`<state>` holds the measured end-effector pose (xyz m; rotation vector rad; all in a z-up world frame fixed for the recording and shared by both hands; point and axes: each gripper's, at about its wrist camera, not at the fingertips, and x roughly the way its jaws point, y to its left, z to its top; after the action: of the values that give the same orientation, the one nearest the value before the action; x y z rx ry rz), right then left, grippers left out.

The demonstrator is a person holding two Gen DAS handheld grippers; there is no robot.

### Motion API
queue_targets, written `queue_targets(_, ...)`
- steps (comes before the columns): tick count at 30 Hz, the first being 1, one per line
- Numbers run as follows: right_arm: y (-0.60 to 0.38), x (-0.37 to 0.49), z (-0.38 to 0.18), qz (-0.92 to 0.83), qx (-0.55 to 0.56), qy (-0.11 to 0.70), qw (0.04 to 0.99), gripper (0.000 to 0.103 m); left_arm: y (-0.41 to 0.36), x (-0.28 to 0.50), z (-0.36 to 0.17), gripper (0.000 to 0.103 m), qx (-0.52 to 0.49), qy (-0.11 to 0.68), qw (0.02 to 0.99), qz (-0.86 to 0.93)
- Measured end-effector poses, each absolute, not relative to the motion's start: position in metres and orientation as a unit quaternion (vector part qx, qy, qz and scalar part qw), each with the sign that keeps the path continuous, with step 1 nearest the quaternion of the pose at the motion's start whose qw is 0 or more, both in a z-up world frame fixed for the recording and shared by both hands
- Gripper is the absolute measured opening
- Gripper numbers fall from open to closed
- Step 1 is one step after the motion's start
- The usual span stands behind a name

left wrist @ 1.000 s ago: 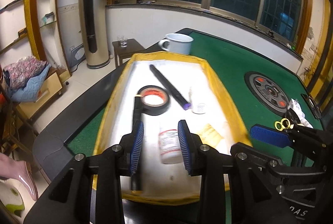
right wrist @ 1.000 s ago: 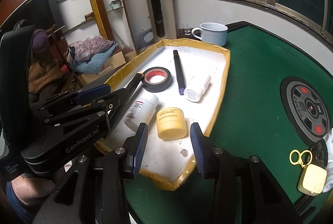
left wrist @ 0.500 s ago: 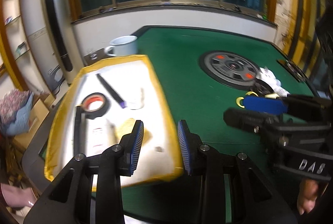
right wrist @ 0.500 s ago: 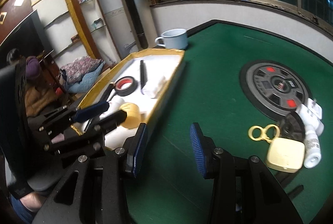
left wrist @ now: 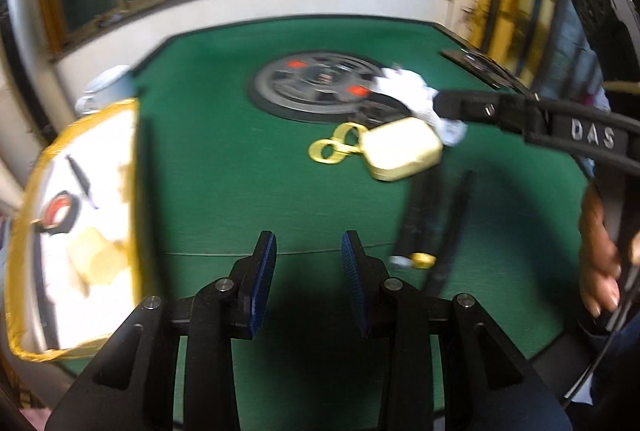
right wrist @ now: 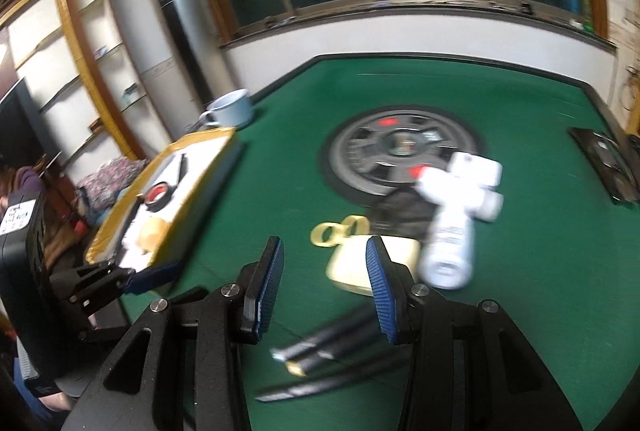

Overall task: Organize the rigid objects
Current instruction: 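Move both open tools back over the items on the table, then grasp another black marker with the left tool while the right tool reaches toward the white case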

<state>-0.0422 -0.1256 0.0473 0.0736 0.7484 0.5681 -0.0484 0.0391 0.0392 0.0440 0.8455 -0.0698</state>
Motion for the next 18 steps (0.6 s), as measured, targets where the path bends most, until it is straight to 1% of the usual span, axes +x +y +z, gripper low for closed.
queue_targets(7,-0.178,-0.031,0.051,0.244,0.093,0.359,0.896,0.038,0.011,-0.014,0.035,0.031,-0.001,0.454,0.882,-0.125)
queue_targets(12,-0.194,-0.027,0.055,0.242,0.11,0.356,0.896,0.038,-0.008,0.005,0.026,0.031,0.03,0.475,0.869,-0.137)
queue_targets(16,-0.197,-0.025,0.054,0.247,0.119,0.363,0.891,0.038,-0.018,0.017,0.027,0.031,0.041,0.473,0.87,-0.136)
queue_targets(18,-0.196,-0.023,0.054,0.249,0.12,0.364,0.889,0.038,-0.022,0.025,0.025,0.033,0.044,0.477,0.867,-0.139)
